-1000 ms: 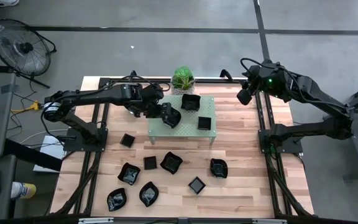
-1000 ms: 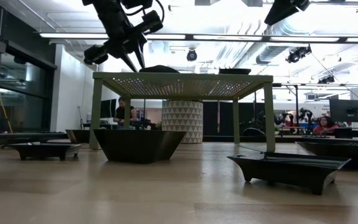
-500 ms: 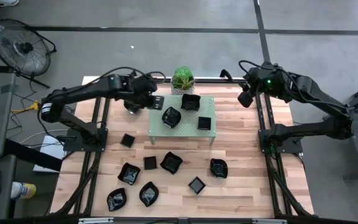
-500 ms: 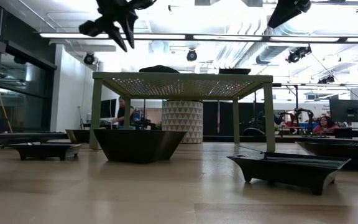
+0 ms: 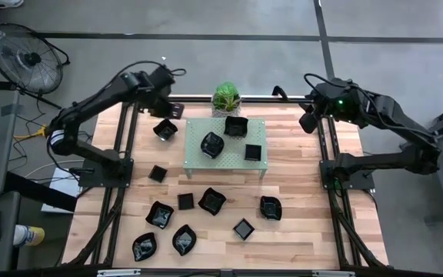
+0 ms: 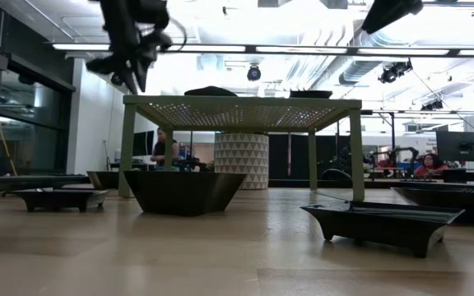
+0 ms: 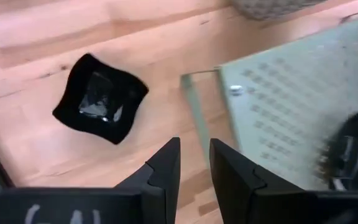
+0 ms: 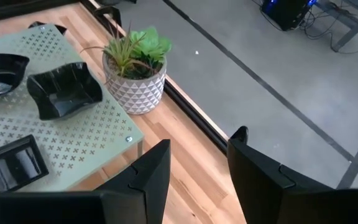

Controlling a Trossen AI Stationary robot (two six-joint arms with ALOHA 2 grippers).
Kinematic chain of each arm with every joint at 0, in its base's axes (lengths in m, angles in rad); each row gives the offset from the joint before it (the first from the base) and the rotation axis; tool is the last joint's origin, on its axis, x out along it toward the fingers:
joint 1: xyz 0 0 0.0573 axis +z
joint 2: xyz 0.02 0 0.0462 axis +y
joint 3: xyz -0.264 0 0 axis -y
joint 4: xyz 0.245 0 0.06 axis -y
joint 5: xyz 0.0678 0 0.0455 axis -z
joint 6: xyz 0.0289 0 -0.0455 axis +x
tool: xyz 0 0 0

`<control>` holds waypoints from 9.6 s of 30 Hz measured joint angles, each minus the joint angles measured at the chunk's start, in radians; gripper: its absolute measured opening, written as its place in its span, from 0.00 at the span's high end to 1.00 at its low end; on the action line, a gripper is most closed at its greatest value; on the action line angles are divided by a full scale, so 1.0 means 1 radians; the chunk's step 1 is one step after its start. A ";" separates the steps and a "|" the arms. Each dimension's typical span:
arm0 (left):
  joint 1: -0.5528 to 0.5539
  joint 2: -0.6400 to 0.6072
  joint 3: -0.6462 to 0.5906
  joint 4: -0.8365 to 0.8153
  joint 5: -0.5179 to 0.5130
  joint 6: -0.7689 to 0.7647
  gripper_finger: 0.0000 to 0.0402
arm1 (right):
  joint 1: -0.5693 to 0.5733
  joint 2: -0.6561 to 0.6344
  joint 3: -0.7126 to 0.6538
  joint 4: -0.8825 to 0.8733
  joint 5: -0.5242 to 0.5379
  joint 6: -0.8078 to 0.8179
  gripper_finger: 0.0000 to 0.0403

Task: Pick & Place Mini shaped plates
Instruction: Stack the black distorted square plate on the other black distorted square plate on the shelf

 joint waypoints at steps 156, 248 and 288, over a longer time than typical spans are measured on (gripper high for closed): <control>0.359 0.446 -0.180 0.080 0.015 0.590 1.00 | 0.000 -0.011 0.000 0.012 0.013 0.077 0.62; -0.277 -0.063 -0.180 1.513 -0.629 0.808 1.00 | 0.081 0.694 0.046 1.634 0.068 -0.386 0.62; -0.275 -0.067 -0.180 1.447 -0.405 0.885 0.91 | 0.071 0.699 0.082 1.550 0.063 -0.303 1.00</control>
